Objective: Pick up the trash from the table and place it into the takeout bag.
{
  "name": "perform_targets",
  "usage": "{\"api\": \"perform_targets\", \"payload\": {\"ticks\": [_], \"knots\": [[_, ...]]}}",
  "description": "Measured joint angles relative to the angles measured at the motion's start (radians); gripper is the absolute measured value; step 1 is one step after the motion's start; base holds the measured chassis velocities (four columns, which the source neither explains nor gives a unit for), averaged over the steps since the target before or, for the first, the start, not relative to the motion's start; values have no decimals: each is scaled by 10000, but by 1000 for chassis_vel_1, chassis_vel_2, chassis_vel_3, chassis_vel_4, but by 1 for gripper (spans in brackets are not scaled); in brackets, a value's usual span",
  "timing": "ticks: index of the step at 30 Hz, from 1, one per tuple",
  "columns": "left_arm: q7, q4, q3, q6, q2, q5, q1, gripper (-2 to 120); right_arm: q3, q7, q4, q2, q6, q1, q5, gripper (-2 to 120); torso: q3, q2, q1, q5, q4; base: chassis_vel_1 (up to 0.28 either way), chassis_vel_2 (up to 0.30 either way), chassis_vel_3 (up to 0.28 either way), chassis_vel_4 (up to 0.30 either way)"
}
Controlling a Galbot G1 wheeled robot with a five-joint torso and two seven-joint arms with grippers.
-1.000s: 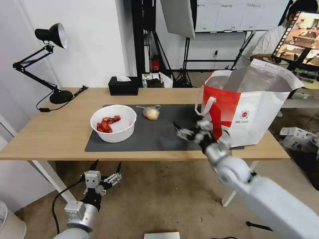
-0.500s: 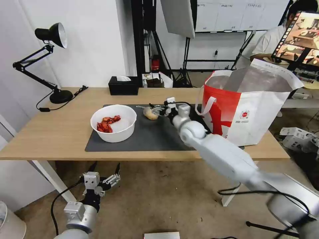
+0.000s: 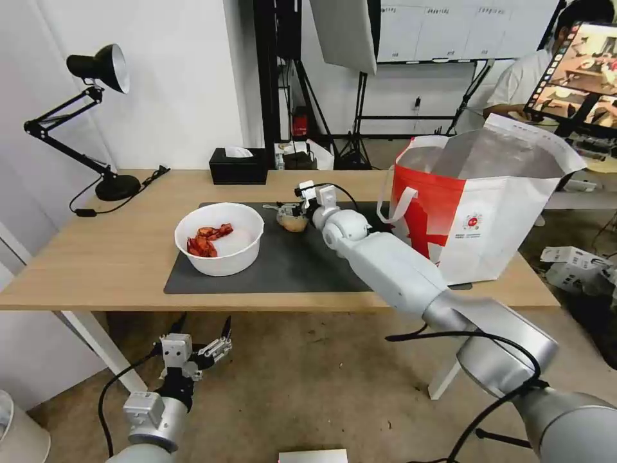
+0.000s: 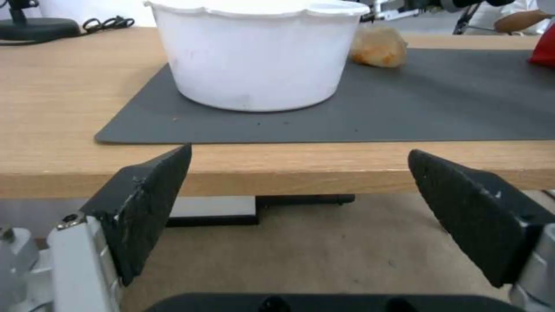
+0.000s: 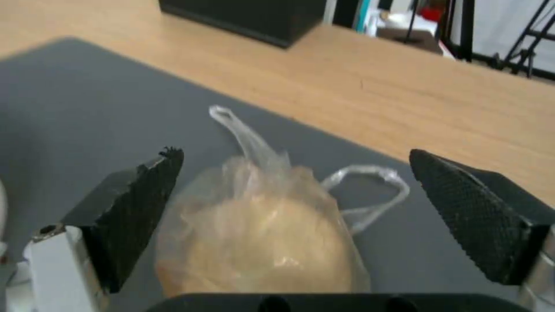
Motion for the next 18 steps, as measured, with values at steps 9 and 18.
{"api": "perform_targets", "payload": {"ticks": [9, 18], "knots": [[-1, 32, -6, -17, 1, -2, 1, 100, 5, 36, -174, 232, -741, -128, -427, 100, 0, 0, 0, 0, -1, 0, 0, 0, 0], [-1, 51, 8, -52, -28, 5, 0, 100, 98, 250, -107, 279, -1062, -174, -467, 93, 0, 1, 1, 0, 0, 0, 0, 0, 0]]}}
